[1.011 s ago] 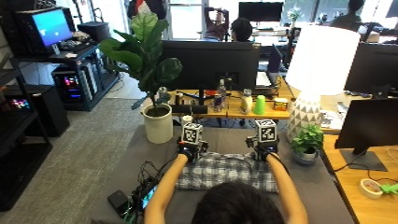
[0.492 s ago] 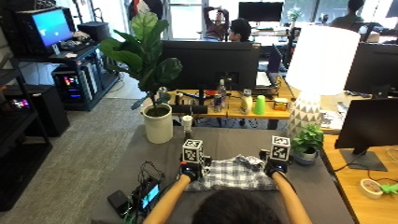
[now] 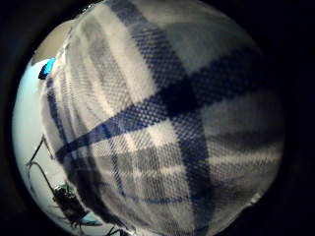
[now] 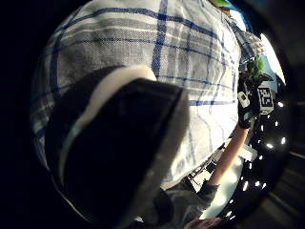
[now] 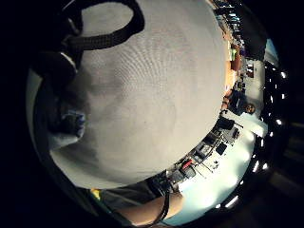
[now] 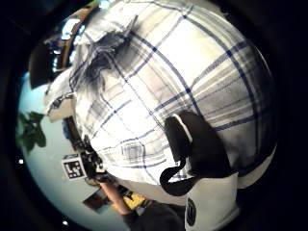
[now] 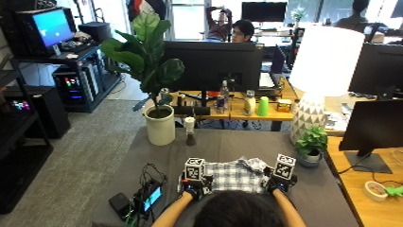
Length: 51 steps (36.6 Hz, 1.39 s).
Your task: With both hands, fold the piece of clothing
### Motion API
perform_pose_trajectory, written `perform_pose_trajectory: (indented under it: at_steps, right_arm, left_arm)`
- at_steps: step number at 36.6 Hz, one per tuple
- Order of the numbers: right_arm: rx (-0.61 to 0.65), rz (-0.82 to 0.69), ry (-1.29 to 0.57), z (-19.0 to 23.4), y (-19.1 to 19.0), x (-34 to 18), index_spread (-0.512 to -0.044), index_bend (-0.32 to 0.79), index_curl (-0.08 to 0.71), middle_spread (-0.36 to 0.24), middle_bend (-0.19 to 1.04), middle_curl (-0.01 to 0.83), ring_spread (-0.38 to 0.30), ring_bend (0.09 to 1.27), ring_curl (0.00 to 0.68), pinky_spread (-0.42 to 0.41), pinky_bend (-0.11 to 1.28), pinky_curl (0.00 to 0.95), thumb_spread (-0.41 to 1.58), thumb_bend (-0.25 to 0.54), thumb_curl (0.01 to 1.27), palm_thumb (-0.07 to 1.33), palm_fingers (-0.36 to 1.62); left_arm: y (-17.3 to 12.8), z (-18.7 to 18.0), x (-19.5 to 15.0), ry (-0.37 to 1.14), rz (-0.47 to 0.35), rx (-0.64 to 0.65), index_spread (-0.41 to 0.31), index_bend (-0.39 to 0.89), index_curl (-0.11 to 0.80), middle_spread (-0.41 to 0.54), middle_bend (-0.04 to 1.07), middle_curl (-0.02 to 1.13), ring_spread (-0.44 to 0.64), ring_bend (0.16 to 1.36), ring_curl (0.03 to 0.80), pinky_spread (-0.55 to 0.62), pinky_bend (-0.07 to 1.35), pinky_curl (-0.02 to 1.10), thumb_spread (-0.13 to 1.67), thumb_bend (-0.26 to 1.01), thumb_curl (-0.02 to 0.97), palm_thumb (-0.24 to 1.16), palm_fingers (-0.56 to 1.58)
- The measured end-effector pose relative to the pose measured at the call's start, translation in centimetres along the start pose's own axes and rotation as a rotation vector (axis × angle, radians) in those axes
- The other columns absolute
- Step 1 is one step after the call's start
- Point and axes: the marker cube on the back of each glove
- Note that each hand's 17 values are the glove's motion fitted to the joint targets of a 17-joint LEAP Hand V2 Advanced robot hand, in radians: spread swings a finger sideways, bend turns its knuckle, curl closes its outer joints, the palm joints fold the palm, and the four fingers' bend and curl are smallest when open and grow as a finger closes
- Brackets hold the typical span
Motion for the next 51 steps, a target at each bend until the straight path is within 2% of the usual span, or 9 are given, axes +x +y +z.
perform_pose_trajectory:
  at_steps: [2,5,13,19,26,34,41,46,51]
  right_arm:
    - [0.005,0.003,-0.016,-0.3,-0.1,-0.2,-0.214,0.03,0.158,0.027,0.24,0.429,0.017,0.50,0.388,0.062,0.67,0.414,1.17,-0.021,0.35,0.48,0.50]
    - [0.021,-0.015,-0.073,-1.1,-0.3,-0.7,-0.197,-0.01,0.122,-0.005,0.32,0.453,-0.069,0.63,0.413,-0.076,0.73,0.420,1.16,0.037,0.37,0.61,0.82]
    - [-0.123,-0.130,-0.204,-6.0,1.5,-3.1,-0.197,0.15,0.194,-0.084,0.41,0.500,-0.173,0.74,0.467,-0.194,0.70,0.444,1.07,0.159,0.44,0.94,1.22]
    - [0.131,-0.240,-0.186,-9.7,-5.5,-8.9,-0.196,0.14,0.232,-0.106,0.42,0.511,-0.199,0.72,0.479,-0.223,0.71,0.461,0.94,0.100,0.48,0.96,1.21]
    - [0.292,-0.475,-0.152,-11.9,2.5,-21.9,-0.198,0.13,0.255,-0.117,0.46,0.524,-0.211,0.71,0.483,-0.231,0.72,0.473,0.74,0.025,0.54,0.97,1.24]
    - [0.027,-0.599,-0.056,-3.4,13.8,-32.9,-0.199,0.13,0.275,-0.125,0.48,0.527,-0.221,0.71,0.487,-0.235,0.73,0.484,0.59,-0.028,0.59,0.97,1.23]
    - [-0.109,-0.766,-0.253,4.4,15.8,-37.7,-0.223,0.03,0.227,-0.119,0.40,0.504,-0.227,0.72,0.488,-0.252,0.79,0.493,0.59,-0.022,0.61,0.98,1.06]
    - [-0.204,-0.884,-0.580,2.9,16.2,-37.6,-0.233,0.04,0.210,-0.078,0.17,0.447,-0.176,0.72,0.497,-0.203,0.81,0.510,0.82,-0.046,0.58,0.90,0.67]
    - [-0.145,-0.904,-0.679,-1.7,15.2,-35.0,-0.240,0.08,0.195,-0.047,0.17,0.421,-0.135,0.69,0.471,-0.126,0.77,0.476,0.95,-0.053,0.53,0.81,0.60]
  left_arm:
    - [0.5,-0.2,0.2,0.026,0.014,-0.066,-0.043,0.14,0.393,0.156,0.16,0.38,0.29,0.59,0.364,0.36,0.38,0.44,1.19,0.09,0.285,-0.07,-0.05]
    - [0.9,-1.6,-0.2,0.046,-0.001,-0.099,-0.049,0.14,0.381,0.157,0.16,0.37,0.32,0.57,0.350,0.38,0.36,0.42,1.17,0.04,0.272,-0.05,-0.06]
    - [1.9,-9.0,-3.4,0.109,-0.033,0.125,-0.034,0.13,0.350,0.149,0.18,0.36,0.30,0.61,0.341,0.38,0.38,0.40,1.17,0.00,0.255,-0.01,0.06]
    - [0.2,-11.5,-6.7,0.251,-0.025,0.214,-0.030,0.13,0.334,0.144,0.18,0.35,0.29,0.61,0.337,0.36,0.40,0.40,1.18,-0.01,0.246,0.00,0.08]
    - [2.7,-14.0,-9.3,0.431,-0.032,0.365,-0.020,0.15,0.326,0.176,0.15,0.33,0.28,0.63,0.335,0.33,0.44,0.40,1.24,0.00,0.235,0.03,0.12]
    - [5.4,-13.6,-10.9,0.407,-0.050,0.396,-0.006,0.14,0.319,0.206,0.15,0.30,0.28,0.65,0.333,0.31,0.47,0.40,1.34,0.01,0.222,0.08,0.10]
    - [7.9,-13.3,-12.3,0.365,-0.057,0.364,0.035,0.08,0.262,0.273,0.13,0.27,0.34,0.68,0.334,0.34,0.55,0.41,1.42,0.08,0.235,0.21,-0.08]
    - [8.4,-13.8,-12.8,0.376,-0.067,0.374,0.032,0.15,0.272,0.286,0.15,0.25,0.37,0.66,0.320,0.36,0.53,0.40,1.41,0.03,0.209,0.14,-0.04]
    - [8.2,-14.4,-13.0,0.355,-0.095,0.390,0.032,0.14,0.267,0.294,0.16,0.25,0.37,0.68,0.317,0.36,0.54,0.39,1.41,0.02,0.200,0.13,-0.02]
